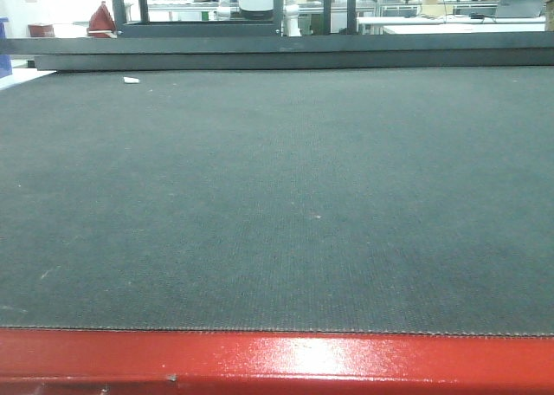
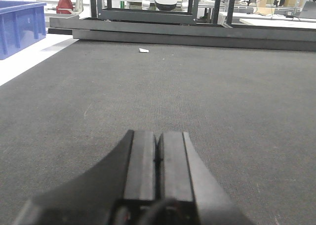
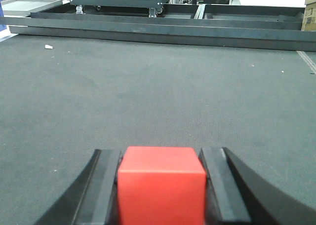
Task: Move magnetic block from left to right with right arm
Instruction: 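Hold the red cube in the right gripper while stationary, then drive the base away from the table carrying the cube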
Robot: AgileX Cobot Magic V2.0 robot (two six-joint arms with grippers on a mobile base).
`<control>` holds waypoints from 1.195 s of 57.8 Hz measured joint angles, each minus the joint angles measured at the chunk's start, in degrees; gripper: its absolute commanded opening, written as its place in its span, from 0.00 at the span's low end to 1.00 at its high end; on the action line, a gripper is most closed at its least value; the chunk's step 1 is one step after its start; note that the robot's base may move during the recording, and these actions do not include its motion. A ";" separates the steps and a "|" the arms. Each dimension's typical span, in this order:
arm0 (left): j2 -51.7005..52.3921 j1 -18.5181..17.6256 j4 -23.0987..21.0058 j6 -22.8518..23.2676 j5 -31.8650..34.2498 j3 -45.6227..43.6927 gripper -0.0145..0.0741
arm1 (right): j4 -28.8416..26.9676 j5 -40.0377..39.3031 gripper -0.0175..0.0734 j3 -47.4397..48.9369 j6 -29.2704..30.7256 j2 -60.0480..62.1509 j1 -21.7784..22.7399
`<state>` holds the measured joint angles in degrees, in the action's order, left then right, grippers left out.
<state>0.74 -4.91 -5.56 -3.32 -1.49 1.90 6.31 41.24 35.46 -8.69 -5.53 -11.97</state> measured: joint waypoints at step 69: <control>0.00 0.00 0.00 0.00 0.00 0.00 0.02 | -0.09 0.04 0.41 0.00 0.00 0.00 0.00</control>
<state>0.74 -4.91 -5.56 -3.32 -1.49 1.90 6.22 41.28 35.46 -8.69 -5.53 -11.97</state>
